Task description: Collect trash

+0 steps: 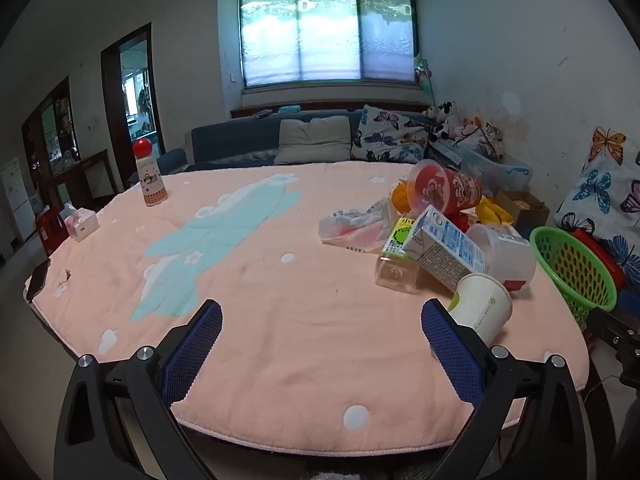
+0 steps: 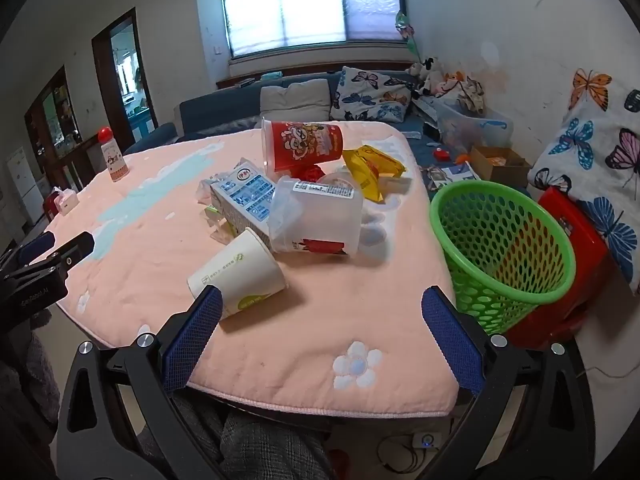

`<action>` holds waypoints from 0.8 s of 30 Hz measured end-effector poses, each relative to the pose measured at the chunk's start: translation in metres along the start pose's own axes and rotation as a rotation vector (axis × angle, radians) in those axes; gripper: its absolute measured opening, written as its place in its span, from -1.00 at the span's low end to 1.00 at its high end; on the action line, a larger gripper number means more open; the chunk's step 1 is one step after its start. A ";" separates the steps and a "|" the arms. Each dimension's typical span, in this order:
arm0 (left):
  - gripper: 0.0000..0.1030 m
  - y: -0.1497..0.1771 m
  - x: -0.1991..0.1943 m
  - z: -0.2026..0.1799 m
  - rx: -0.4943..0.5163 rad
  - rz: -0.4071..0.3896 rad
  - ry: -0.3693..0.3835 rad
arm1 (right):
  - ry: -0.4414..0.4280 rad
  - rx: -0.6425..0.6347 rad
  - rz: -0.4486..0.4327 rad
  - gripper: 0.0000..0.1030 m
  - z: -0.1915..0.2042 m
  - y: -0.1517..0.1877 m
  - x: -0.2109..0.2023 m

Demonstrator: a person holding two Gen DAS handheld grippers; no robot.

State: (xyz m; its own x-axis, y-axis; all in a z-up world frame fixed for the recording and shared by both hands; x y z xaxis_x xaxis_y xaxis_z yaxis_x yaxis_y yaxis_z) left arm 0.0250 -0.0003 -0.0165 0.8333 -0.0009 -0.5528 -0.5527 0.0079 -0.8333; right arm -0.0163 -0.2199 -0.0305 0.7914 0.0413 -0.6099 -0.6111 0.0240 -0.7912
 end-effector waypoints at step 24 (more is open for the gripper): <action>0.88 0.002 -0.005 -0.006 0.001 -0.016 0.011 | -0.010 0.009 -0.029 0.91 -0.002 -0.003 -0.004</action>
State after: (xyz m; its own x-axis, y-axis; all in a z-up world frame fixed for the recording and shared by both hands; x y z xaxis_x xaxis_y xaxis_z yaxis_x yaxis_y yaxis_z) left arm 0.0200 -0.0059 -0.0152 0.8422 -0.0123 -0.5390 -0.5390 0.0084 -0.8423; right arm -0.0179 -0.2217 -0.0261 0.8085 0.0508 -0.5862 -0.5881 0.0341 -0.8081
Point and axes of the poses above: each gripper's, at about its wrist camera, not at the fingertips, and x roughly the way its jaws point, z to its left, y to its underside, the point moved 3 cm from there along x, roughly the way its jaws point, and after that the axes turned 3 degrees about -x, right-handed, at the moved point
